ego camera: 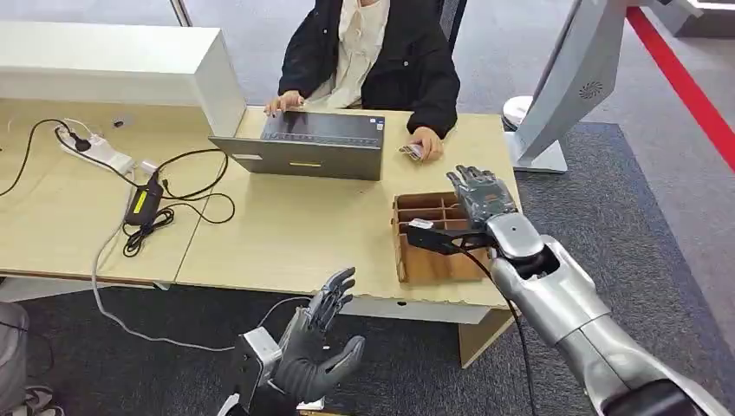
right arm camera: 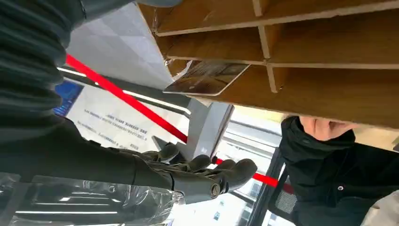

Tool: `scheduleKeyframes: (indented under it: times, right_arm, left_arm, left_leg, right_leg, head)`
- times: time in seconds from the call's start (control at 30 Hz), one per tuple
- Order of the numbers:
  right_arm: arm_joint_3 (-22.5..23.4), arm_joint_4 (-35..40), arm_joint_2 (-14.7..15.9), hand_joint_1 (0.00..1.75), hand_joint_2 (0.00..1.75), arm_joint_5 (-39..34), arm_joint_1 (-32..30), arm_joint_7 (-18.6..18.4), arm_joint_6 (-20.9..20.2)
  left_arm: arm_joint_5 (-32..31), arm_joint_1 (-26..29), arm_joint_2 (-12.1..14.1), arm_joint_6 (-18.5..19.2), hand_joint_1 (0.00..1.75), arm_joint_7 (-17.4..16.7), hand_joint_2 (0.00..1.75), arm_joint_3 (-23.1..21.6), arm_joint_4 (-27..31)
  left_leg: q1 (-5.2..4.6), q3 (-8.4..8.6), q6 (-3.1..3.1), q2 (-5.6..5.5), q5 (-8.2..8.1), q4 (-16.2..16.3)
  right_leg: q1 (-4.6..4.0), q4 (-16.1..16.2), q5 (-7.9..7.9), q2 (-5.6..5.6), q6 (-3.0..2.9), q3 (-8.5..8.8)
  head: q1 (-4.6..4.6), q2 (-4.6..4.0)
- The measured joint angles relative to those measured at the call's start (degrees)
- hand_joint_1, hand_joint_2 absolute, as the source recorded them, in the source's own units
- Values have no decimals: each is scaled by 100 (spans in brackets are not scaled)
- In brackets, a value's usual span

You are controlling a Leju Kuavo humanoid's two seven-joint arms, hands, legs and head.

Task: Pass the card to the sensor for recognition and then transmit it.

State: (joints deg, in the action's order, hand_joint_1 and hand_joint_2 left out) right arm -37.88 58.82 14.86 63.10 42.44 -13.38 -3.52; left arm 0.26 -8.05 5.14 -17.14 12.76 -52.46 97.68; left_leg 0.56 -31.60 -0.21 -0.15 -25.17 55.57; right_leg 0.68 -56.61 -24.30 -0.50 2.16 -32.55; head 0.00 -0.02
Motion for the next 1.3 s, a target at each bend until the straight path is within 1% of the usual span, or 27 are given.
scheduleKeyframes:
  times: [0.23,0.47,0.8,1.07,1.17,1.3]
  right_arm:
    - [-59,-252,-120,0,175,26,87,20,263]
    - [-92,-606,-262,0,175,37,251,20,645]
    - [-105,-899,-402,0,175,33,383,33,713]
    - [-129,-1100,-459,0,175,15,431,33,678]
    - [-144,-1170,-466,0,175,-42,431,0,608]
    - [-144,-1257,-468,0,175,-85,436,-133,647]
  left_arm:
    - [0,1,-2,55,0,15,175,2,0]
    - [-48,5,-2,131,0,59,175,2,0]
    - [-46,9,-2,116,0,61,175,2,0]
    - [-42,13,-2,109,0,96,175,2,-2]
    - [-63,30,-2,122,0,96,175,2,-2]
    - [-89,63,-2,122,0,94,175,11,0]
  left_leg:
    - [0,-1,0,0,0,0]
    - [0,-1,0,0,0,0]
    - [0,-1,0,0,0,0]
    - [0,-1,0,0,0,0]
    - [0,-1,0,0,0,0]
    - [0,-1,0,0,0,0]
  right_leg:
    - [0,0,0,0,0,0]
    - [0,0,0,0,0,0]
    - [0,0,0,0,0,-1]
    - [0,0,0,0,0,-1]
    - [0,0,0,0,0,-1]
    - [0,0,0,0,0,-1]
  head:
    - [0,0]
    - [0,0]
    - [0,0]
    - [0,0]
    - [0,0]
    - [0,0]
